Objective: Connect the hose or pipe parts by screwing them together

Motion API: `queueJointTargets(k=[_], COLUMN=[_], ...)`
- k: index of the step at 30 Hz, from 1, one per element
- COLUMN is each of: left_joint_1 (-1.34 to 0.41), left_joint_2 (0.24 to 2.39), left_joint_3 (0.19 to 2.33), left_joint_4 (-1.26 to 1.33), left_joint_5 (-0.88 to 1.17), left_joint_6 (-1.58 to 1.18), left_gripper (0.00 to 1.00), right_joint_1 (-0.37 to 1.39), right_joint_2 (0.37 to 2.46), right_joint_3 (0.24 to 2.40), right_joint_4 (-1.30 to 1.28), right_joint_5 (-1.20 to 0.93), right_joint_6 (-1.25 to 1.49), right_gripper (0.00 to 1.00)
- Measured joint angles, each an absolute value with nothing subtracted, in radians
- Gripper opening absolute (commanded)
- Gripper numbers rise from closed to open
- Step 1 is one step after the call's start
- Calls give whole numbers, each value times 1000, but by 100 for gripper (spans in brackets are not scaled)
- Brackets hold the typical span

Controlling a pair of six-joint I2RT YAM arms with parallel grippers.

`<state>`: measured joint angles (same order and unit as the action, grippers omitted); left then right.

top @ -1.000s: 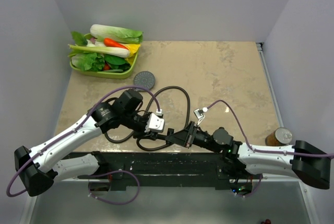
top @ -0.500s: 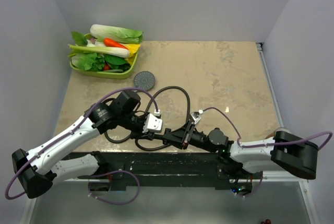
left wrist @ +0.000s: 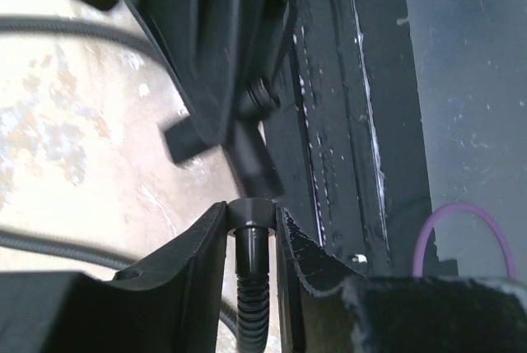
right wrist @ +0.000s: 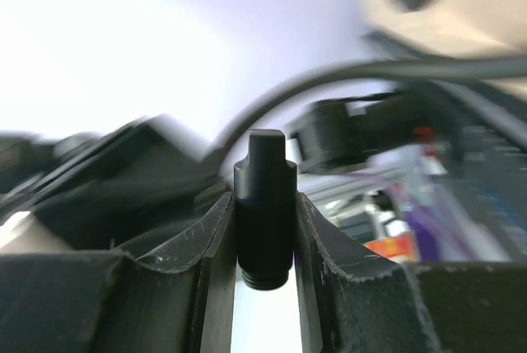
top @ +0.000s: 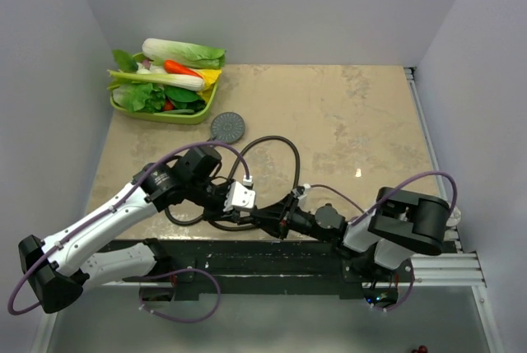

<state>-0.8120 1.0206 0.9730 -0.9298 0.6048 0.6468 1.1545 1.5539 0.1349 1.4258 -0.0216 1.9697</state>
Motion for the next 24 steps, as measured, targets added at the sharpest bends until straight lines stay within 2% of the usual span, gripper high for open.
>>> queueJointTargets(k=[5,13,17,21,24], left_joint_1=[-821,-822,-821,-818,-800], left_joint_2=[1018,1003,1002,1005,1013], left_joint_3=[982,901,820,813,842], left_joint_4=[-796,-719,-730,-725,-702], left_joint_5=[682,694,671,689,727], left_joint_6=[651,694,697,658,603], left_gripper=[0,0,0,0,0], right_joint_1=[1173,1173,1123,1053,1057], right_joint_2=[1671,1665,1626,1458,1152], right_joint_3=[160,191,176,121,194], right_joint_4=[1325,1296,1293,1250,916], right_joint_5=[-21,-27,-106,-208,-253], right_joint_6=[1979,1976,1906,1736,1447], right_gripper=[0,0,0,0,0])
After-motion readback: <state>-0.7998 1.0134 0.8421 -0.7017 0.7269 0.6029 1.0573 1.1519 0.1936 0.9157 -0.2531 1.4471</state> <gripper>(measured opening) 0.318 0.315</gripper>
